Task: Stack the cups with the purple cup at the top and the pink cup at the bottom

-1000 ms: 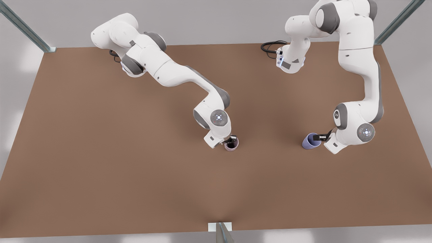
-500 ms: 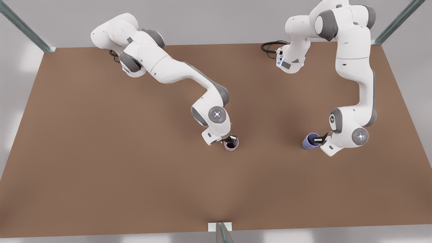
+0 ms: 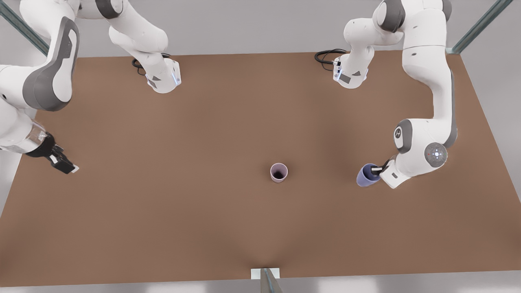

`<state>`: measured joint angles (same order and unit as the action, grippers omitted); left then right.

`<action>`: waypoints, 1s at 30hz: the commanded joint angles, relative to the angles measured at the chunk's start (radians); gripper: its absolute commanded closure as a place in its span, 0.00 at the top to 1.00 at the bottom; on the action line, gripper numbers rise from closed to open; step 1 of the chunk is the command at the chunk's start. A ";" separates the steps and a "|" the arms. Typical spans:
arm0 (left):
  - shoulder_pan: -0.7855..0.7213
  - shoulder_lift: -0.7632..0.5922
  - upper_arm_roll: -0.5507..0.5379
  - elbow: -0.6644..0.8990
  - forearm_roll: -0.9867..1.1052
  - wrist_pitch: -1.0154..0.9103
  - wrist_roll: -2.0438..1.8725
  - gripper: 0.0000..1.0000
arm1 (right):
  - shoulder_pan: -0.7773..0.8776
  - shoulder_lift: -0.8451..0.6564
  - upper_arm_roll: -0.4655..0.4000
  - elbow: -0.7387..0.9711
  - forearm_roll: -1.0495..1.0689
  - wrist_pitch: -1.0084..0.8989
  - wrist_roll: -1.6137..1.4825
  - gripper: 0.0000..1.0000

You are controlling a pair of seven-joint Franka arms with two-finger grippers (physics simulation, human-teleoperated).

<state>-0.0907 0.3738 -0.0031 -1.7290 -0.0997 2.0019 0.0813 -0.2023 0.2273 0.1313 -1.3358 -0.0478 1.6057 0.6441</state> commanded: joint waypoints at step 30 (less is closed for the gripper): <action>-0.308 0.195 -0.216 0.278 0.006 0.012 -1.095 0.21 | 0.126 0.047 -0.136 0.069 0.034 -0.078 -0.705 1.00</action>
<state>-0.3979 0.5698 -0.2192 -1.4522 -0.0944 1.9854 -0.7028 -0.0748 0.2758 -0.0035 -1.2677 -0.0097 1.5264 0.0727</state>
